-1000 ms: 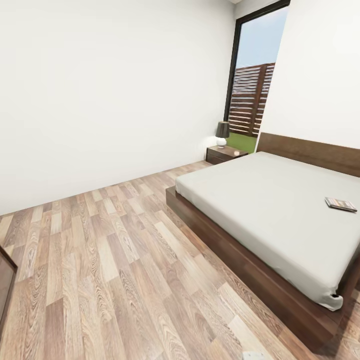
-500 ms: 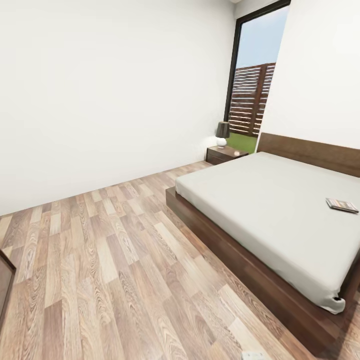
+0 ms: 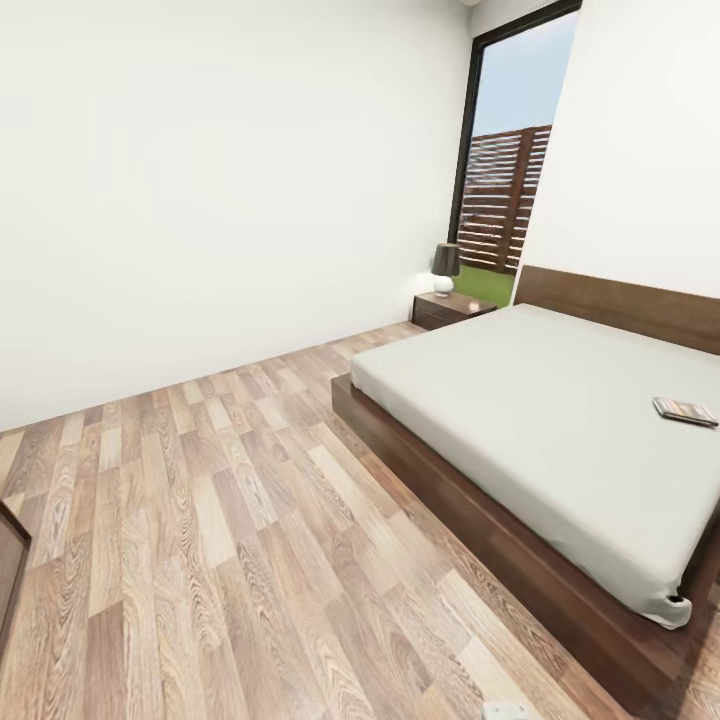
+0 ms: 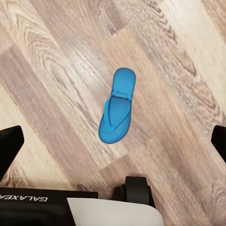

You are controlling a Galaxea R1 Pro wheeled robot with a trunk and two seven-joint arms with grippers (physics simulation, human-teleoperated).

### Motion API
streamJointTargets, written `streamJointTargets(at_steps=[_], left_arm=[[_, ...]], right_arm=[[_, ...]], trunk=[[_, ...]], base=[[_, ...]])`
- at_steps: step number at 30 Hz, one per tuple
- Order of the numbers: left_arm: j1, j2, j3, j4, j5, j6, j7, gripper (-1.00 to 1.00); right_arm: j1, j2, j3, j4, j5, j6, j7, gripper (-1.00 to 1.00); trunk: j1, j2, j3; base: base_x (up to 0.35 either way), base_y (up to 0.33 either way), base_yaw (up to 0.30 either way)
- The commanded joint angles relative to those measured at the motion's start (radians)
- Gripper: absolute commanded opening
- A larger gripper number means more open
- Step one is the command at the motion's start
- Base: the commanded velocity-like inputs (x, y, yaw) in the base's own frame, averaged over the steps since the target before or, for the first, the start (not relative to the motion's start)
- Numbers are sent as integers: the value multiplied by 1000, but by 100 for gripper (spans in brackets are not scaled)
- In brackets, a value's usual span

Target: In the bedroom, move the book from the bed onto either nightstand, and place the two sandals side by side next to the bed.

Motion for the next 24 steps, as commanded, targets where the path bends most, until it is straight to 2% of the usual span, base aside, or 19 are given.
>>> streamJointTargets(at_steps=[1,19,24], left_arm=[[-1,0,-1,1,0,-4,2,100],[-1,0,-2,1,-1,-4,2,100],[-1,0,-2,1,-1,-4,2,100]], right_arm=[[0,0,-5,-2,7,6,4,100],[0,2,-4,-2,7,6,0,100],[0,3,-4,-2,7,6,1,100]], trunk=[[0,0,-1],[0,0,-1],[0,0,-1]], base=[[3,0,0],[0,0,-3],[0,0,-91]])
